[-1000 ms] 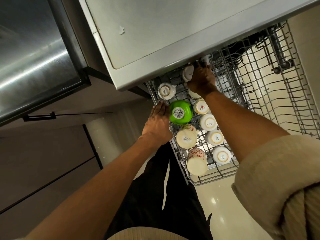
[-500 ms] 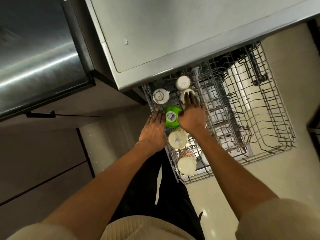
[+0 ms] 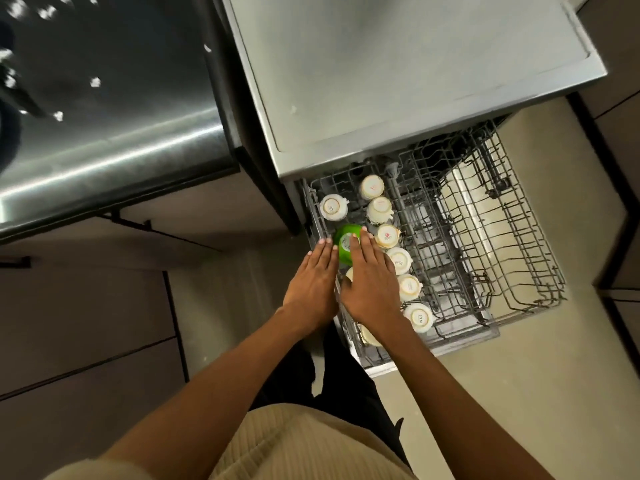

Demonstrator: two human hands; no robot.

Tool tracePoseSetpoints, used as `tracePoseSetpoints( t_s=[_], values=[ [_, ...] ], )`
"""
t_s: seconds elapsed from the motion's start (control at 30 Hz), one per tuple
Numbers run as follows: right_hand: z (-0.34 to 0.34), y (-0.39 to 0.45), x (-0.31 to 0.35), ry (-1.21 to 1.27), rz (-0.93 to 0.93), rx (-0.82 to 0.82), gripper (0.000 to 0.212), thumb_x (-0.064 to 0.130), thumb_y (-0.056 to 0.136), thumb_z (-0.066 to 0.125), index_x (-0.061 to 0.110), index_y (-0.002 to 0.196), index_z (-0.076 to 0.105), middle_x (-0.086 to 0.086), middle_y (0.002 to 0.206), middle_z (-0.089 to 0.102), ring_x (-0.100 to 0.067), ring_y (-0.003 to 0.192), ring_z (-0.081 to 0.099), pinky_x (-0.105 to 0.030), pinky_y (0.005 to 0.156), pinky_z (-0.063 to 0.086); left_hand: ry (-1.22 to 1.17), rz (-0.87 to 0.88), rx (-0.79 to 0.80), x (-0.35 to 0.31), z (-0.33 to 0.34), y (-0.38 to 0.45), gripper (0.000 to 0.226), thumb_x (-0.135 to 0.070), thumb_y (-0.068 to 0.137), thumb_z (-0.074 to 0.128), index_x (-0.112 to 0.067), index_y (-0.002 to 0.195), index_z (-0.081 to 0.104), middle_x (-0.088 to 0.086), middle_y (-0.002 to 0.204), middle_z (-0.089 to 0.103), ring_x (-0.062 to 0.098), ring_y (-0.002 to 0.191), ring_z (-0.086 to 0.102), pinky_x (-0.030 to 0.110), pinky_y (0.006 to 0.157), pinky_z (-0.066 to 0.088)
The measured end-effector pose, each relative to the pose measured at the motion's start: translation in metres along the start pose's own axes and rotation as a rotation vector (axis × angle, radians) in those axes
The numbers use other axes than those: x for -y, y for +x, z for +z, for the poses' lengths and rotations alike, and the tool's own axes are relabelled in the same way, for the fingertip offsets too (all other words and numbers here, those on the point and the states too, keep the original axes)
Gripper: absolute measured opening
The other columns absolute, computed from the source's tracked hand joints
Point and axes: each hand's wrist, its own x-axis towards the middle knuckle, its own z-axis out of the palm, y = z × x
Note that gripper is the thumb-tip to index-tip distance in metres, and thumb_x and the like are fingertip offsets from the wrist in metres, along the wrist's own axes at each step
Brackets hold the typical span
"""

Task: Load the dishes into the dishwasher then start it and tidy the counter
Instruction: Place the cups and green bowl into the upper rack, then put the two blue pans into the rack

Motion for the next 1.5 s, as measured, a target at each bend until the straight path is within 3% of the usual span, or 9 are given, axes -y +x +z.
tracePoseSetpoints(
  t_s=[0.3, 0.47, 0.63, 0.8, 0.97, 1.2, 1.5],
  values=[
    [-0.018, -0.043, 0.086, -0.069, -0.084, -0.074, 0.081, 0.029, 0.094, 0.053, 0.017, 0.162, 0.01, -0.003, 0.17, 0.0, -0.017, 0.156, -0.002, -0.038, 0.127, 0.004, 0.006, 0.055, -0.193, 0.034, -0.037, -0.065, 0.073, -0.035, 0.102, 0.032, -0.004, 0.157, -0.004, 0.012, 0.166, -0.01, 0.022, 0.152, -0.014, 0.037, 0.125, 0.0],
    [-0.014, -0.062, 0.152, -0.083, -0.174, -0.139, 0.081, 0.027, 0.092, 0.051, 0.016, 0.162, 0.011, -0.003, 0.17, 0.002, -0.016, 0.156, 0.002, -0.035, 0.126, 0.005, -0.053, 0.015, -0.317, 0.076, -0.059, -0.115, 0.078, -0.033, 0.097, 0.039, -0.005, 0.158, -0.003, 0.011, 0.166, -0.01, 0.021, 0.152, -0.015, 0.036, 0.125, -0.001],
    [-0.01, -0.069, 0.22, -0.086, -0.295, -0.175, 0.08, 0.027, 0.094, 0.054, 0.016, 0.162, 0.013, -0.003, 0.17, 0.003, -0.015, 0.156, 0.003, -0.035, 0.126, 0.009, -0.09, -0.046, -0.461, 0.128, -0.079, -0.161, 0.084, -0.045, 0.084, 0.006, -0.005, 0.158, 0.0, 0.012, 0.165, -0.008, 0.023, 0.153, -0.013, 0.037, 0.125, -0.001],
    [-0.004, -0.062, 0.283, -0.105, -0.439, -0.176, 0.084, 0.025, 0.093, 0.057, 0.014, 0.162, 0.011, -0.004, 0.169, 0.002, -0.015, 0.156, 0.001, -0.035, 0.127, 0.006, -0.094, -0.182, -0.559, 0.185, -0.098, -0.194, 0.081, -0.033, 0.096, 0.043, -0.006, 0.157, -0.004, 0.013, 0.165, -0.011, 0.023, 0.152, -0.015, 0.039, 0.125, 0.002],
    [0.001, -0.043, 0.341, -0.119, -0.581, -0.162, 0.083, 0.028, 0.096, 0.057, 0.014, 0.162, 0.009, -0.005, 0.169, -0.001, -0.016, 0.156, -0.001, -0.038, 0.127, 0.009, -0.102, -0.269, -0.643, 0.237, -0.115, -0.21, 0.076, -0.024, 0.097, 0.041, -0.004, 0.157, 0.0, 0.014, 0.166, -0.005, 0.023, 0.153, -0.013, 0.041, 0.125, 0.007],
    [-0.001, 0.014, 0.408, -0.115, -0.705, -0.143, 0.078, 0.025, 0.094, 0.054, 0.014, 0.161, 0.015, -0.004, 0.169, 0.005, -0.015, 0.156, 0.002, -0.04, 0.126, 0.013, -0.093, -0.363, -0.694, 0.299, -0.141, -0.194, 0.073, -0.033, 0.096, 0.032, -0.002, 0.157, 0.007, 0.015, 0.166, 0.002, 0.024, 0.153, -0.01, 0.041, 0.125, 0.009],
    [-0.02, 0.103, 0.488, -0.146, -0.849, -0.026, 0.081, 0.03, 0.096, 0.058, 0.013, 0.161, 0.013, -0.005, 0.169, 0.005, -0.016, 0.156, 0.002, -0.034, 0.127, 0.004, -0.218, -0.591, -0.761, 0.377, -0.207, -0.173, 0.083, -0.021, 0.089, 0.052, -0.001, 0.157, 0.008, 0.015, 0.166, 0.002, 0.023, 0.154, -0.007, 0.04, 0.125, 0.008]
  ],
)
